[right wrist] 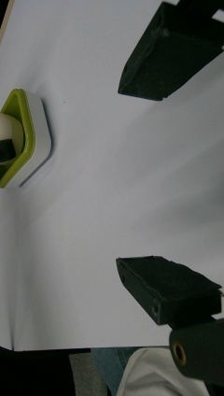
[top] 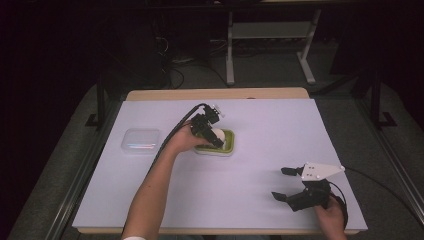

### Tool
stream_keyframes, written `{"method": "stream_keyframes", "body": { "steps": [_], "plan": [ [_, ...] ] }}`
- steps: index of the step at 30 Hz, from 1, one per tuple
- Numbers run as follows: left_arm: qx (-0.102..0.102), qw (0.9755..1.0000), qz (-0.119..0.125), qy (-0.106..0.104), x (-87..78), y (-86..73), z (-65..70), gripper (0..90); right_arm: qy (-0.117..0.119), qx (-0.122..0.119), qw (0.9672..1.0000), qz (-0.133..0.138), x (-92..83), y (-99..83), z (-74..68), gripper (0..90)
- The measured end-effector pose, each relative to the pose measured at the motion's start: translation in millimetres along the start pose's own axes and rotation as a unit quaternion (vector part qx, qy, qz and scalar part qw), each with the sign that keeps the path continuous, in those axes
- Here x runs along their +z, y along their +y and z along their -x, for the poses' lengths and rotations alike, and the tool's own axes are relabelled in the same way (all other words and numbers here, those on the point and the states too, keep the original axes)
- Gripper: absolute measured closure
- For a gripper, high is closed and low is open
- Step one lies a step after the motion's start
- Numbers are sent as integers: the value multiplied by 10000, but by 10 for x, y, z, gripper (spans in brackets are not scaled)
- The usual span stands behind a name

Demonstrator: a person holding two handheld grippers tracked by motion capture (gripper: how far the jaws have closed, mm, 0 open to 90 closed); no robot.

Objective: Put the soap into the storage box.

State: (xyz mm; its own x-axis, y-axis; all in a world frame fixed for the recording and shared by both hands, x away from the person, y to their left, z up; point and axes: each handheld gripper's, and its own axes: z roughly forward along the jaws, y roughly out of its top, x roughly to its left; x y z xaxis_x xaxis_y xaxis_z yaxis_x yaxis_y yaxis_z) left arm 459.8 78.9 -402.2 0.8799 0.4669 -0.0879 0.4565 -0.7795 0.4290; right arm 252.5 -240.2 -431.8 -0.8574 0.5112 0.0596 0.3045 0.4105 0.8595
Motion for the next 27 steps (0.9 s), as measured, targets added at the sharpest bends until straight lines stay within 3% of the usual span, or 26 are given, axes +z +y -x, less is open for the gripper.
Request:
{"method": "stream_keyframes", "body": {
  "steps": [24, 27],
  "plan": [
    [58, 9999, -139, 27, 28, 2, 19, 245, 4, -2, 10000, -8, 10, 4, -7, 131],
    [40, 10000, -8, 43, 24, -1, 31, 246, 12, -3, 10000, -13, 12, 5, -6, 131]
  ]
}}
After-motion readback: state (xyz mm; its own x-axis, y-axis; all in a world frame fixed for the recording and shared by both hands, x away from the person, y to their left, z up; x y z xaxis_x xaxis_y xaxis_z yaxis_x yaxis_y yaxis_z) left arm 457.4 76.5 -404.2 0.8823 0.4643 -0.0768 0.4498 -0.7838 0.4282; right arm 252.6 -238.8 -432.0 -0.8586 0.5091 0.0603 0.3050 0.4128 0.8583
